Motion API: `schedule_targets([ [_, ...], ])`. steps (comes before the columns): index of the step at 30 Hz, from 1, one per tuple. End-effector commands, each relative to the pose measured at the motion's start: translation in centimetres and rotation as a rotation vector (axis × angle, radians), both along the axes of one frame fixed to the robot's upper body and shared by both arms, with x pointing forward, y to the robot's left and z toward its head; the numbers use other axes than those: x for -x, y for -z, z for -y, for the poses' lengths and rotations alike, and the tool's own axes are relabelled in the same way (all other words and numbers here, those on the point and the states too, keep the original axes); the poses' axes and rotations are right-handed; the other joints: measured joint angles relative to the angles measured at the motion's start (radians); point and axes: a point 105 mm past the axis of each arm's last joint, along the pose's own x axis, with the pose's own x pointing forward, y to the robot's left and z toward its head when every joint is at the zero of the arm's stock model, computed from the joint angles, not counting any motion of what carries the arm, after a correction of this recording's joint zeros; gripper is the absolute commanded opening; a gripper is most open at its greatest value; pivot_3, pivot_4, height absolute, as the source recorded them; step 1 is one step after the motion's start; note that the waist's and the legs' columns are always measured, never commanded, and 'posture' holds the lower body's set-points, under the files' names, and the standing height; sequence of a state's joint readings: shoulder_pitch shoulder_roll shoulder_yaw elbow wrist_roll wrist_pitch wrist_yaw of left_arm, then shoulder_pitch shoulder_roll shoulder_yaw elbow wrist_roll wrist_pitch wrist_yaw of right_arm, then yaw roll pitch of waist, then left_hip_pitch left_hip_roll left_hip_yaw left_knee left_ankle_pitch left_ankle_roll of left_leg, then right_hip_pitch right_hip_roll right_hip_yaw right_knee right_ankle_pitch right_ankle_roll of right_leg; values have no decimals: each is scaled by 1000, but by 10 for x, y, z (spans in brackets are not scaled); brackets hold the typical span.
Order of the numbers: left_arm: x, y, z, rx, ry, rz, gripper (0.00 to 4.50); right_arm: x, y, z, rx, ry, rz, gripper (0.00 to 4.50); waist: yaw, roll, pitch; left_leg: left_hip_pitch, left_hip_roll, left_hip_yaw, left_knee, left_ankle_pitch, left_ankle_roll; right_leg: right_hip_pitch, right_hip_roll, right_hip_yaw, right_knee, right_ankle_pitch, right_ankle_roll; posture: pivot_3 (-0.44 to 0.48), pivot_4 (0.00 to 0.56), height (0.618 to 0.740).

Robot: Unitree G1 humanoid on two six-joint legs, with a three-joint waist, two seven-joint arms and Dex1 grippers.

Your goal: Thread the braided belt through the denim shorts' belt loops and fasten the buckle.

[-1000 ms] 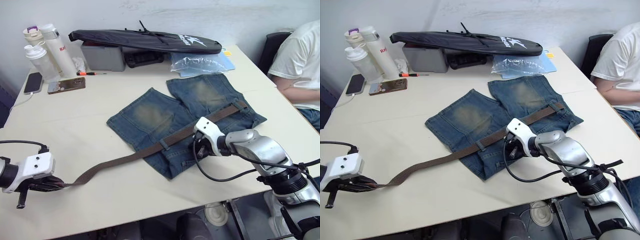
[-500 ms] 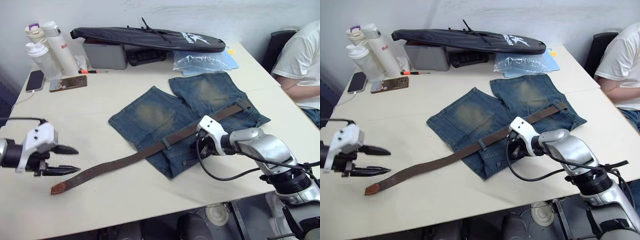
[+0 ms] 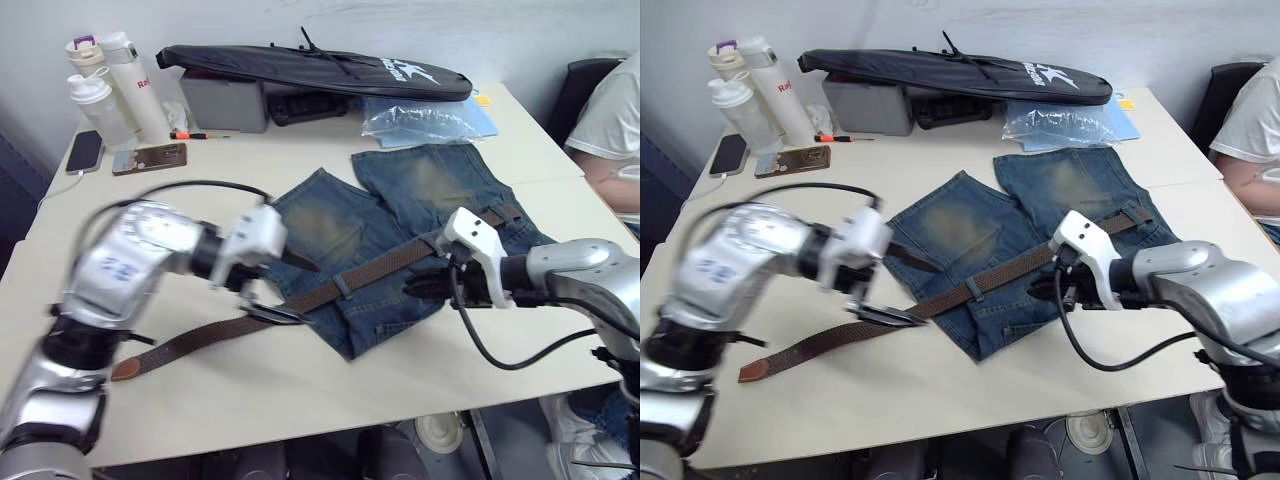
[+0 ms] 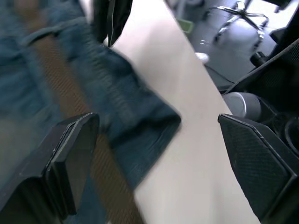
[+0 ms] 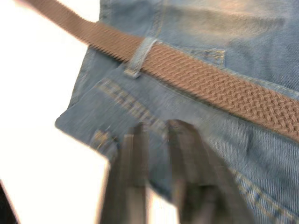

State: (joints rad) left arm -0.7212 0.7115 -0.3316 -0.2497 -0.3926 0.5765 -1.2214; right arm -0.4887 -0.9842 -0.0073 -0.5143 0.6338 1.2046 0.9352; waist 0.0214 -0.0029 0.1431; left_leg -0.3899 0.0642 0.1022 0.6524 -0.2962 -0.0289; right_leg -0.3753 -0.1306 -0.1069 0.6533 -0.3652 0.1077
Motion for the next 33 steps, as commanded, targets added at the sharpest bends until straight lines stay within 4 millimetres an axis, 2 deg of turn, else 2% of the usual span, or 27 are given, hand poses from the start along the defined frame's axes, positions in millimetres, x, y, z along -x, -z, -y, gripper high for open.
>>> schedule_targets([
  [1,-16,16,14,-89,14,101,4500,12,-17,17,3,69,58,2626,4,0,0,0,0,1,0,0,0,0,0,0,0,0,0,0,150,658],
  [4,-16,37,38,-99,73,101,4500,25,-15,49,66,199,37,4194,9,2,1,0,-1,3,0,1,1,0,-1,0,0,0,0,0,150,658],
  [5,-16,45,47,-88,79,89,4500,31,-14,57,84,237,28,4471,14,1,2,0,-1,3,0,1,1,1,-1,0,0,0,0,0,150,658],
  [8,-17,82,57,-166,137,129,4500,48,-12,70,93,300,-22,4471,21,-1,3,-1,-1,3,3,1,2,1,-1,0,-1,0,0,0,150,658],
  [10,-12,88,70,-121,145,68,4500,57,-7,77,119,338,-45,4471,24,-1,3,-1,-1,3,4,0,2,1,-1,0,-1,0,0,0,150,658],
  [12,-18,90,81,-117,141,91,4500,66,-4,81,134,381,-45,4471,29,-1,3,0,0,2,4,0,2,1,-1,0,0,0,0,0,150,658],
  [14,-24,97,82,-159,144,114,4500,68,-4,84,146,408,-22,4471,32,-1,3,-1,0,1,5,1,3,1,-1,0,0,0,0,0,150,658],
  [18,-25,110,75,-226,168,84,3208,65,-5,92,177,466,31,4500,32,-1,3,-1,0,-3,8,-2,6,4,-2,-1,-1,0,1,0,150,658],
  [20,-25,113,68,-247,173,71,2281,63,-6,93,186,469,44,4500,31,-1,3,-1,0,-6,8,-2,7,4,-2,-1,-2,1,1,0,150,658],
  [21,-25,113,60,-263,178,65,1638,61,-6,93,191,466,52,4500,31,-1,3,-1,0,-6,8,-2,6,4,-2,-1,-2,1,1,0,150,658],
  [23,-29,114,45,-293,177,84,904,58,-7,92,196,455,64,4500,23,-1,3,-1,0,-6,8,-1,6,4,-1,-1,-1,1,1,0,150,658],
  [25,-36,120,18,-367,184,143,419,54,-7,89,185,436,66,4500,13,-1,3,0,1,-6,7,-1,6,4,0,-1,-1,0,1,0,150,658],
  [26,-38,123,9,-392,184,154,367,52,-7,88,180,429,64,4500,7,-1,3,1,1,-6,6,-1,6,4,0,-1,-1,0,0,0,150,658],
  [30,-53,116,-53,-467,120,154,366,43,6,88,183,431,16,4500,-10,-3,1,5,2,-6,2,0,4,5,1,-1,0,-1,-1,0,150,658],
  [33,-55,111,-80,-480,95,132,363,38,8,79,153,396,9,4500,-22,-2,1,6,2,-6,0,1,3,5,1,-1,1,-1,-2,0,150,658],
])
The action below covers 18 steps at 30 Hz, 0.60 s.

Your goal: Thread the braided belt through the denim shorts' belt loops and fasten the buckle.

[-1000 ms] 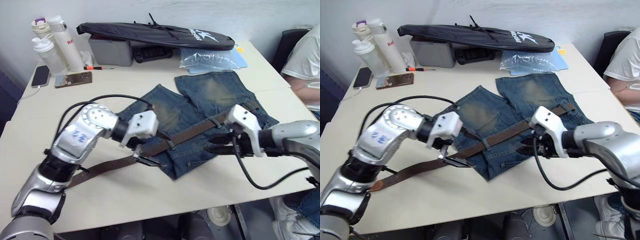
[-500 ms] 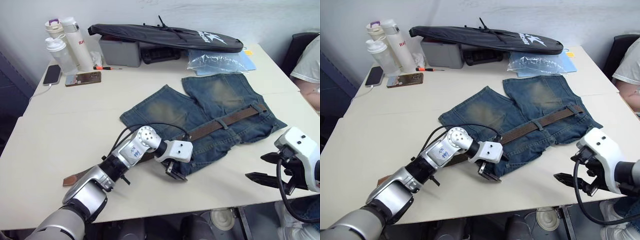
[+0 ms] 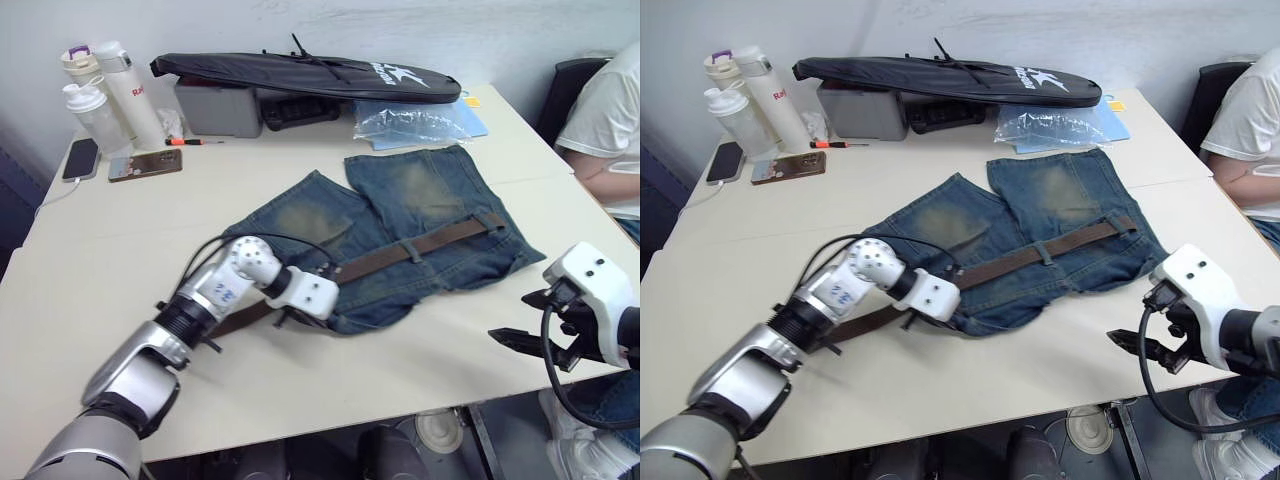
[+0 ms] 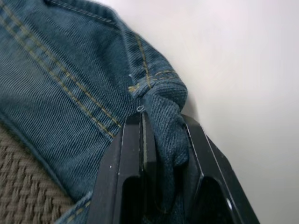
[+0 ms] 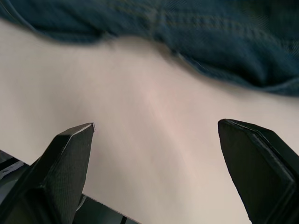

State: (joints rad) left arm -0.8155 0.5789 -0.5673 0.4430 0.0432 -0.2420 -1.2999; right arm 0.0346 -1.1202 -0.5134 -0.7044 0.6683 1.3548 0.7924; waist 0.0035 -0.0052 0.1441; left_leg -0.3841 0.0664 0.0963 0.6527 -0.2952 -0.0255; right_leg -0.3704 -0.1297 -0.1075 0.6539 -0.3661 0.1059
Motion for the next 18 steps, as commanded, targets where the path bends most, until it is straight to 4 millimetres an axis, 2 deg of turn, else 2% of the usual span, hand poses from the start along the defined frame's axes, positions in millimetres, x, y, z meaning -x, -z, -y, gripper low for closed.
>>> schedule_targets([
  [1,-6,17,-74,-154,-150,-92,363,-9,-5,-12,-20,-53,33,4500,-8,2,-1,0,0,0,0,0,0,0,0,0,0,0,0,0,150,658],
  [9,-15,4,-147,-144,-389,-92,360,-29,-2,-27,-41,-134,28,4500,-12,2,-2,-1,0,2,-1,0,0,-5,-1,0,3,0,0,0,150,658],
  [12,-10,1,-155,-103,-429,-158,360,-33,-2,-33,-55,-166,20,4500,-22,4,-2,-1,0,2,0,-1,2,-5,-1,0,5,0,0,0,150,658],
  [15,-3,-3,-156,-55,-437,-235,360,-40,-4,-35,-58,-173,32,4500,-27,6,-3,-2,0,2,-1,-2,3,-6,-2,0,5,0,0,0,150,658],
  [16,0,-6,-154,-19,-441,-283,1160,-43,-6,-35,-63,-175,39,4500,-30,6,-4,-2,0,2,-1,-2,3,-6,-2,0,5,0,0,0,150,658],
  [18,5,-14,-149,63,-448,-348,1500,-48,-9,-37,-76,-182,54,4500,-34,6,-4,-2,-1,3,-1,-1,3,-6,-3,0,5,0,0,0,150,658],
])
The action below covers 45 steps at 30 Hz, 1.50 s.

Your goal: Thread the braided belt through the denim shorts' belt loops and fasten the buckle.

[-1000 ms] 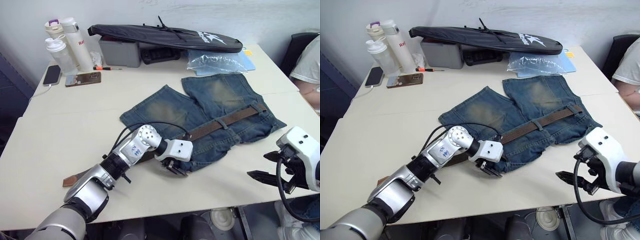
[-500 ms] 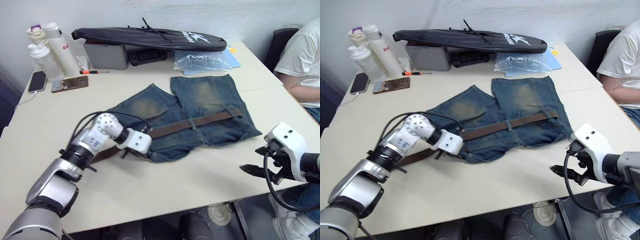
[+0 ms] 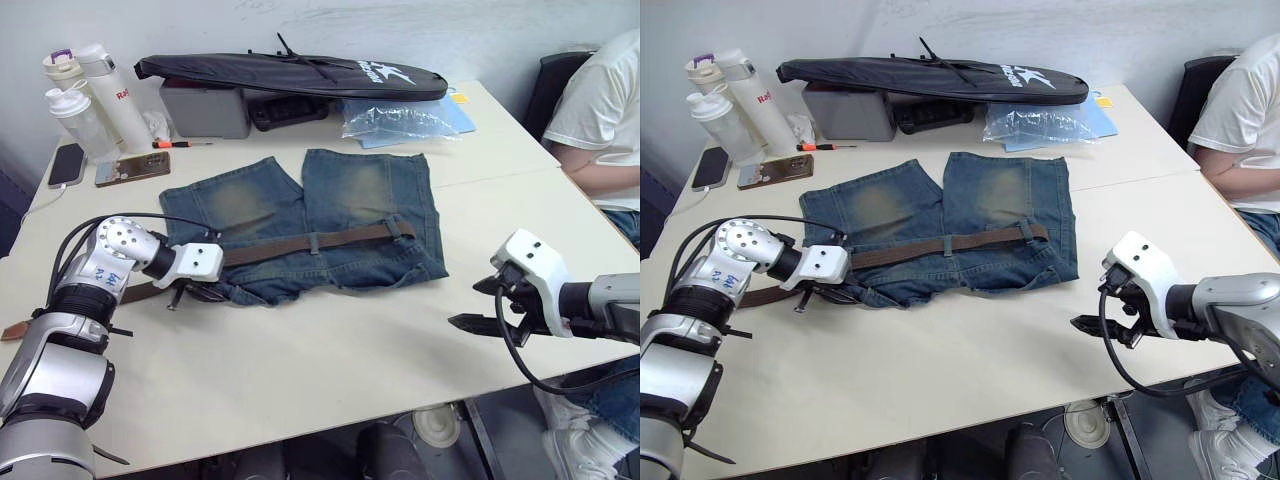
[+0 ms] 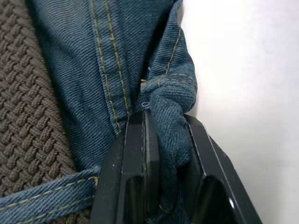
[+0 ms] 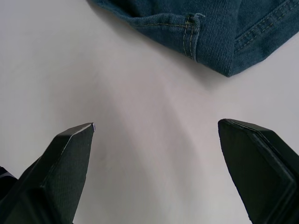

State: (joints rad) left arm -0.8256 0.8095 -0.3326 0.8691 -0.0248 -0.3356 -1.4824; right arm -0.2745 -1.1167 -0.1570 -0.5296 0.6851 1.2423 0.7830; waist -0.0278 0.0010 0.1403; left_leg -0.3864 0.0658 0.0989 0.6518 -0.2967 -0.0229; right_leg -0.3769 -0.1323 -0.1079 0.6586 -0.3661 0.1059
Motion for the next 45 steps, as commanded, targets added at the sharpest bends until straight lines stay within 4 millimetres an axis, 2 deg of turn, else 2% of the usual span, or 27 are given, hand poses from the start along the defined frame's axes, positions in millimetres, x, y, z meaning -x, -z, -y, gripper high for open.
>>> schedule_targets([
  [1,19,-11,-4,168,-66,-179,1910,-13,-15,-3,-33,-18,70,4500,-2,0,0,0,0,1,0,0,-1,0,0,0,0,0,0,0,150,658],
  [2,20,-20,-2,222,-91,-192,2093,-16,-18,-4,-46,-17,85,4500,0,-1,1,0,0,1,0,0,-1,0,-1,0,0,0,0,0,150,658],
  [3,21,-28,-1,266,-109,-205,2549,-20,-21,-4,-60,-13,99,4500,0,-2,1,0,0,1,0,0,-1,0,-1,0,0,0,0,0,150,658],
  [5,20,-52,0,371,-157,-222,3167,-31,-29,-4,-107,19,153,4500,1,-4,2,-1,0,0,0,1,-3,0,-1,0,0,0,0,0,150,658],
  [8,7,-90,-2,550,-297,-197,4318,-57,-39,-5,-188,91,239,4500,6,-5,3,-2,0,-2,2,2,-4,0,-1,-1,0,0,1,0,150,658],
  [9,1,-96,-4,586,-359,-187,4448,-64,-41,-6,-207,107,256,4500,7,-5,3,-2,-1,-2,2,2,-4,0,-1,-1,1,1,1,0,150,658],
  [10,-3,-100,-6,605,-398,-183,4448,-69,-42,-7,-219,116,265,4500,9,-5,3,-2,-1,-2,3,2,-4,1,-1,-1,1,1,1,0,150,658],
  [13,-23,-105,-15,692,-617,-176,4448,-101,-42,-8,-161,187,382,4500,13,-2,2,-2,-2,-2,3,2,-4,1,-2,-1,2,1,2,0,150,658],
  [15,-38,-100,-17,716,-784,-199,4448,-116,-43,-13,-231,220,380,4500,13,-3,2,-2,-2,-1,2,2,-4,0,-1,0,4,1,2,0,150,658],
  [18,-39,-86,-9,686,-948,-429,4448,-131,-41,-27,-430,240,259,4500,13,-4,3,-3,-2,-1,2,3,-4,-1,-1,0,5,1,2,0,150,658],
  [19,-38,-85,-7,689,-974,-475,4448,-134,-39,-29,-465,246,231,4500,13,-4,3,-4,-2,-1,3,3,-4,-1,0,-1,6,2,3,0,150,658],
  [23,-39,-60,-11,636,-1147,-603,4448,-153,-24,-31,-517,303,162,4500,13,-4,3,-4,-2,0,2,3,-4,-2,0,-1,5,2,3,0,150,658],
  [28,-34,-43,-6,586,-1188,-686,4448,-161,-14,-42,-585,292,71,4500,10,-4,3,-6,-3,6,2,4,-5,-4,-1,-1,6,2,3,0,150,658],
  [32,-30,-45,1,580,-1149,-728,4448,-163,2,-41,-575,300,17,4500,5,-4,3,-7,-2,9,6,4,-6,-6,-1,-1,8,2,3,0,150,658],
  [34,-29,-44,2,579,-1152,-748,4448,-161,3,-46,-601,278,-18,4500,3,-4,3,-7,-2,9,6,3,-6,-6,-1,-1,9,2,3,0,150,658],
  [37,-28,-41,0,564,-1161,-760,3608,-157,2,-51,-631,228,-48,3652,0,-4,3,-7,-2,10,7,3,-7,-7,-2,0,10,2,3,0,150,658],
  [38,-27,-41,-1,556,-1156,-759,3202,-156,2,-51,-618,213,-40,3140,0,-4,3,-7,-2,10,7,3,-7,-8,-2,0,11,2,3,0,150,658],
  [40,-25,-42,0,549,-1134,-763,2559,-154,2,-49,-586,180,-19,2500,0,-4,3,-7,-2,11,7,3,-7,-9,-2,0,12,2,3,0,150,658],
  [44,-24,-49,-3,548,-1104,-749,919,-148,-1,-49,-555,104,22,650,0,-4,2,-9,-2,16,9,2,-8,-15,-3,0,16,2,3,0,150,658],
  [45,-25,-51,-3,555,-1095,-741,575,-146,-1,-49,-546,89,30,412,0,-4,2,-10,-2,17,9,2,-8,-15,-3,0,16,2,3,0,150,658],
])
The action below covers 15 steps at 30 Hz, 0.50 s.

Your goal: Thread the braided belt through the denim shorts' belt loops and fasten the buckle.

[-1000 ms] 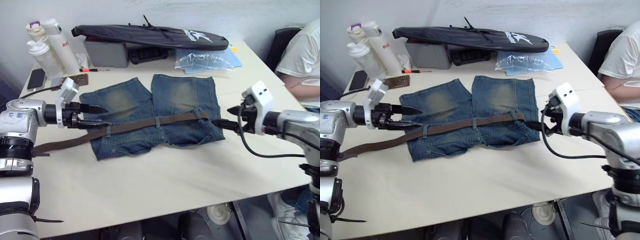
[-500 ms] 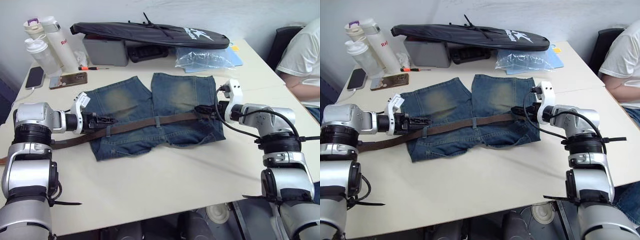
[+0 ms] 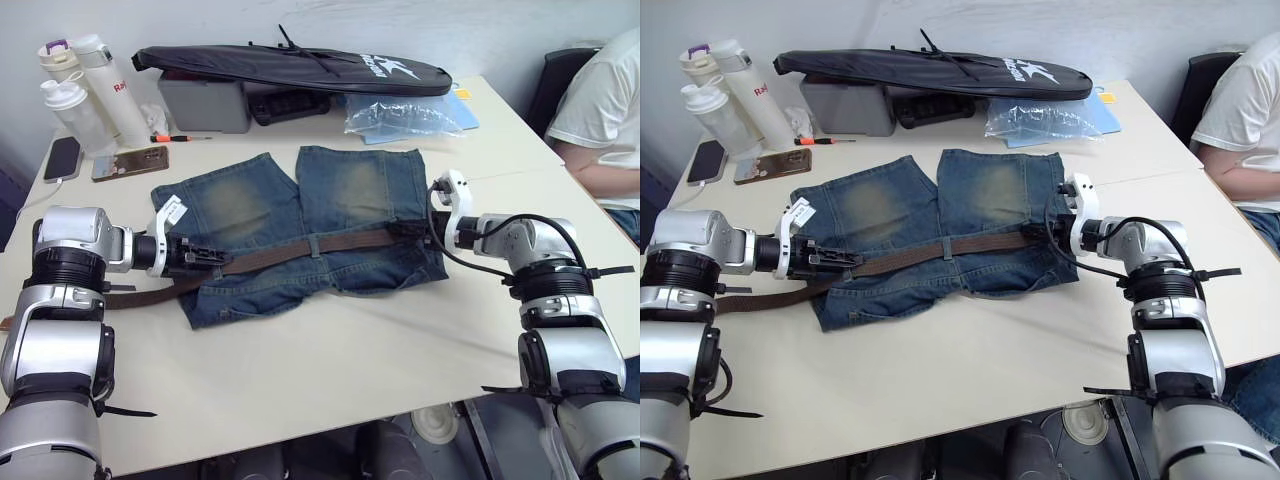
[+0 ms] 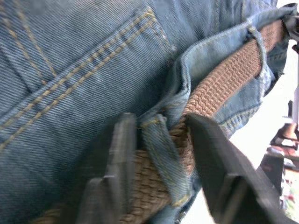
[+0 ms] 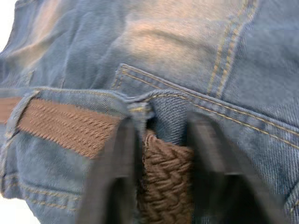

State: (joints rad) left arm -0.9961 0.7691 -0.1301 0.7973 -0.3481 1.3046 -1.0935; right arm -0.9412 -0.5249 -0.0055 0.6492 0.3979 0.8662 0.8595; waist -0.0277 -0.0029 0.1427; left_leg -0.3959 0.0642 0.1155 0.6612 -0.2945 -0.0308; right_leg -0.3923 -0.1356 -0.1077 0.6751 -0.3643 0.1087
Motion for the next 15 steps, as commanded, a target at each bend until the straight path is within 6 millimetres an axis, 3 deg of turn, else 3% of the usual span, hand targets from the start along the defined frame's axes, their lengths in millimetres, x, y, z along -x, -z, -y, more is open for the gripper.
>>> schedule_targets([
  [1,-3,-17,-7,1,11,69,342,4,-13,1,30,-52,87,392,1,0,0,0,0,0,0,0,0,0,0,0,0,0,0,0,150,658],
  [6,-7,-29,-5,12,77,189,213,8,-21,-2,76,-92,213,392,0,0,0,0,0,1,1,0,0,0,0,0,0,0,0,0,150,658],
  [9,-5,-26,-7,-41,128,253,213,18,-23,-5,143,-148,314,392,2,0,0,0,0,1,1,0,0,-1,-1,0,0,0,0,0,150,658],
  [11,4,-31,-3,-79,275,412,213,32,-27,-8,212,-213,437,392,1,1,-1,0,0,1,1,0,0,-1,-1,0,0,0,0,0,150,658],
  [15,43,-42,8,-137,579,723,213,63,-41,-19,267,-320,707,391,0,1,-1,0,1,2,1,-2,-3,-2,-1,0,0,0,0,0,150,658],
])
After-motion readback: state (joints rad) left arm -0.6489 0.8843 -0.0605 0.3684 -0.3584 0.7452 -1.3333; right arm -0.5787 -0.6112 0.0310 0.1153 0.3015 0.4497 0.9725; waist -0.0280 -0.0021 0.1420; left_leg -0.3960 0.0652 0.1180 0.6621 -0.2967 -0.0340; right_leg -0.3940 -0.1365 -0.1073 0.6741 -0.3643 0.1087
